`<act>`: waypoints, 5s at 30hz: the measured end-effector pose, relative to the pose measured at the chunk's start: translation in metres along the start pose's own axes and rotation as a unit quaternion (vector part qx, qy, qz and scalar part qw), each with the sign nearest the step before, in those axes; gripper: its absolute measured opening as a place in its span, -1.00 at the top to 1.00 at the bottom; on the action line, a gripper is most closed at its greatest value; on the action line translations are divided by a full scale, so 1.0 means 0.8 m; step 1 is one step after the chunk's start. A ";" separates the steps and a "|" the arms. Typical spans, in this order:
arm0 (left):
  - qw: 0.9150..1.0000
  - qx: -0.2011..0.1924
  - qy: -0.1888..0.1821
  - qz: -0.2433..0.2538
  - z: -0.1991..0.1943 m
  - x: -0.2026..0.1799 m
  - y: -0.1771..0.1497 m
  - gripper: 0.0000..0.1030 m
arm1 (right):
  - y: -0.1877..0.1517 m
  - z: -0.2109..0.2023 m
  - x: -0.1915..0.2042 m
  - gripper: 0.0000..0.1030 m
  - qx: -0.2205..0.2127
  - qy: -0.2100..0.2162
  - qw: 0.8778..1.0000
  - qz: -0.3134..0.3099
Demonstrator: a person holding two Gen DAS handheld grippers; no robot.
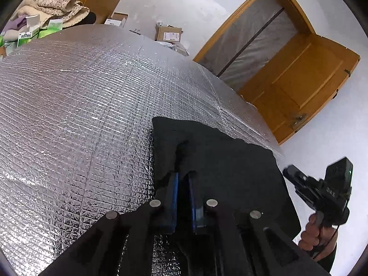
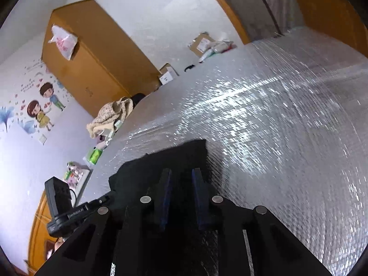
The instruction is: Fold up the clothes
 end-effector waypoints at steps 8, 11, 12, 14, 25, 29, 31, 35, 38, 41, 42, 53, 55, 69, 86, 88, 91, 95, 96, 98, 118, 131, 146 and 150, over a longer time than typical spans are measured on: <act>1.000 -0.001 -0.002 -0.002 0.004 -0.001 0.000 0.80 | 0.008 0.061 -0.029 0.77 0.024 -0.066 0.998 0.002; 1.000 -0.007 -0.009 -0.008 -0.001 0.002 0.000 0.81 | 0.008 0.057 -0.023 0.72 0.022 -0.078 0.997 -0.010; 1.000 -0.011 -0.011 -0.009 -0.005 0.004 -0.001 0.80 | 0.008 0.054 -0.020 0.72 0.019 -0.080 0.997 -0.012; 1.000 -0.022 -0.007 -0.007 -0.016 0.005 0.000 0.81 | 0.006 0.041 -0.013 0.73 0.011 -0.069 0.997 -0.010; 0.994 -0.014 0.038 0.101 0.010 -0.048 0.059 0.82 | 0.001 0.028 0.001 0.73 -0.001 -0.046 0.999 -0.014; 0.997 0.005 0.036 0.068 0.037 -0.027 0.047 0.97 | 0.002 0.049 -0.007 0.73 0.012 -0.062 0.998 -0.016; 0.997 0.004 0.033 0.066 0.040 -0.026 0.049 0.97 | 0.002 0.059 -0.018 0.73 0.023 -0.074 0.997 -0.013; 0.998 0.001 0.023 0.057 0.037 -0.026 0.049 0.97 | 0.004 0.057 -0.023 0.70 0.022 -0.069 0.997 -0.006; 0.997 -0.012 0.027 0.066 0.016 -0.036 0.041 0.97 | -0.006 0.037 -0.014 0.68 0.017 -0.063 0.998 -0.015; 0.996 -0.028 0.025 0.084 -0.018 -0.060 0.028 0.96 | -0.025 0.005 -0.004 0.68 0.011 -0.046 0.998 -0.031; 0.995 -0.036 0.022 0.090 -0.030 -0.070 0.022 0.96 | -0.034 -0.007 -0.001 0.68 0.008 -0.039 0.999 -0.037; 0.994 -0.013 0.025 0.101 -0.040 -0.085 -0.039 0.96 | -0.093 -0.040 -0.005 0.68 0.015 -0.062 0.995 -0.079; 0.994 -0.013 0.029 0.105 -0.041 -0.085 -0.043 0.96 | -0.094 -0.051 0.007 0.68 0.006 -0.055 0.994 -0.094; 0.994 -0.034 0.020 0.103 -0.041 -0.076 -0.065 0.96 | -0.114 -0.029 -0.016 0.74 0.010 -0.091 0.989 -0.119; 0.993 -0.007 0.050 0.110 -0.039 -0.084 -0.058 0.96 | -0.111 -0.031 -0.020 0.70 0.014 -0.052 0.996 -0.078; 0.992 -0.006 0.052 0.116 -0.040 -0.085 -0.057 0.94 | -0.111 -0.031 -0.020 0.70 0.015 -0.050 0.996 -0.078; 0.991 -0.010 0.051 0.124 -0.044 -0.090 -0.056 0.88 | -0.110 -0.032 -0.018 0.70 0.022 -0.050 0.995 -0.079; 0.989 -0.025 0.056 0.136 -0.059 -0.096 -0.048 0.84 | -0.103 -0.039 -0.014 0.48 0.027 -0.060 0.994 -0.084; 0.988 -0.028 0.061 0.139 -0.061 -0.096 -0.046 0.82 | -0.100 -0.041 -0.013 0.38 0.025 -0.063 0.994 -0.083; 0.986 -0.034 0.075 0.143 -0.065 -0.096 -0.041 0.79 | -0.094 -0.048 -0.011 0.03 0.021 -0.058 0.995 -0.077; 0.989 0.002 0.090 0.116 -0.048 -0.072 -0.040 0.29 | -0.058 -0.025 -0.016 -0.03 0.063 -0.021 0.997 -0.042; 0.996 0.019 0.058 0.072 -0.034 -0.056 -0.053 0.13 | -0.062 -0.010 -0.022 -0.04 0.092 -0.013 0.995 -0.032; 0.999 0.027 0.021 0.038 -0.042 -0.057 -0.065 0.22 | -0.084 0.000 -0.011 0.02 0.140 0.014 0.989 -0.034; 0.999 0.025 0.018 0.039 -0.050 -0.056 -0.063 0.51 | -0.085 -0.002 -0.004 0.30 0.133 0.011 0.990 -0.038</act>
Point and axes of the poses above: each gripper's, at about its wrist camera, not at the fingertips, and z roughly the way its jaws point, x to its left, y to its top, the point moved 8 cm from there along z, roughly the way its jaws point, and after that the axes turned 15 degrees about z, right-handed, at the moved point
